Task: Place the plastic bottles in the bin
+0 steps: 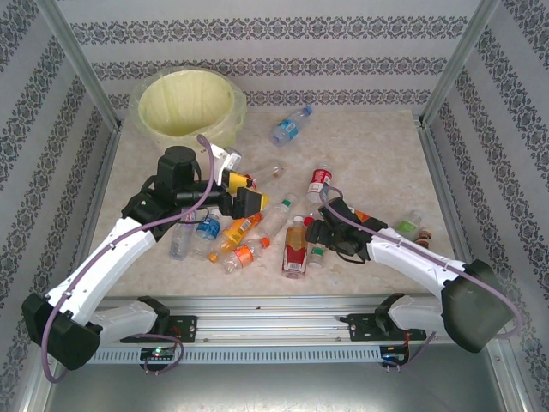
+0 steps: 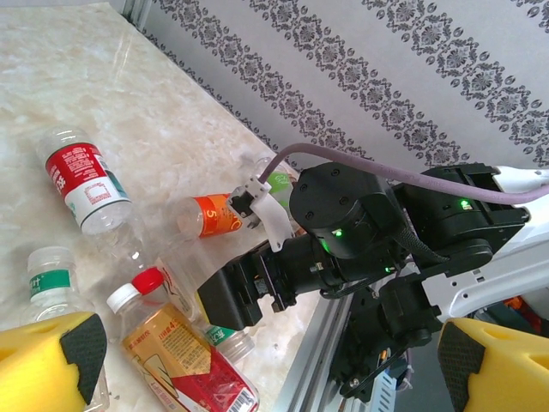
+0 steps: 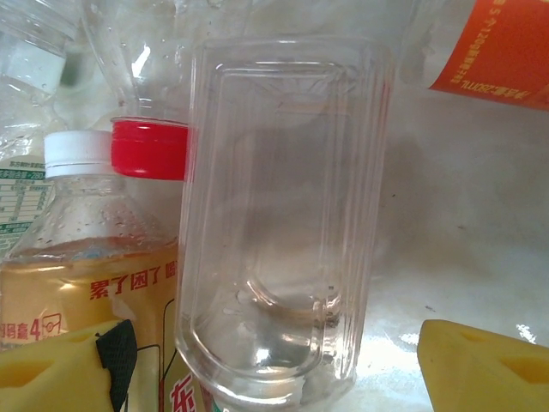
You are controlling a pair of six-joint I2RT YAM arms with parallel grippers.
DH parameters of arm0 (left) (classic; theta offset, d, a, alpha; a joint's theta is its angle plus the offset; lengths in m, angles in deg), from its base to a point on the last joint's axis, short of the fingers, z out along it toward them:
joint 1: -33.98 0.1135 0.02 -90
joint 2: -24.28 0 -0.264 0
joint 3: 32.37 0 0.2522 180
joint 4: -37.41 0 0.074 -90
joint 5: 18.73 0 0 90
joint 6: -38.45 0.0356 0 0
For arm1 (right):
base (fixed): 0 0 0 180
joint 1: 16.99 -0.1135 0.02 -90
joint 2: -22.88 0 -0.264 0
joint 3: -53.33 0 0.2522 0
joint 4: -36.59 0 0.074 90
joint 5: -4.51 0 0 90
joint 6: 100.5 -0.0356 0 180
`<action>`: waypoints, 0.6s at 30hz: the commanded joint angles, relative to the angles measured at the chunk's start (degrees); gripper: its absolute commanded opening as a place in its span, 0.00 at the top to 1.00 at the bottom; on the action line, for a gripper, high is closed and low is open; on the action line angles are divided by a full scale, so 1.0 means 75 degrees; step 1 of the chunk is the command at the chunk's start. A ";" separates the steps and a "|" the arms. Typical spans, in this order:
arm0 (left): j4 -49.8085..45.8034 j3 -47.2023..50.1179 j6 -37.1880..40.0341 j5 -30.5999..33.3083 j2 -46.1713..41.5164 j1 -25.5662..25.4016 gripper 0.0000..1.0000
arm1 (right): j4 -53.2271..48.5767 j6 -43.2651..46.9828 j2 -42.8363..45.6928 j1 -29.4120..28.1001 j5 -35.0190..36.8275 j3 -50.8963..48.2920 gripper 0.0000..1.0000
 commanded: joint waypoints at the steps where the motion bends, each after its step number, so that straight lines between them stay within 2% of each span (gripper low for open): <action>1: 0.0039 -0.0042 0.0057 0.0027 0.0038 -0.0101 0.00 | 0.0097 -0.0031 -0.0227 -0.0085 0.0156 0.0157 0.15; 9: 0.0004 -0.0040 0.0075 0.0058 0.0068 -0.0121 0.00 | -0.0132 -0.0002 -0.0815 -0.0085 0.0425 0.0536 0.15; 18: -0.0113 -0.0082 0.0145 0.0114 0.0126 -0.0134 0.00 | -0.1049 0.0024 -0.1208 -0.0157 0.0960 0.1003 0.17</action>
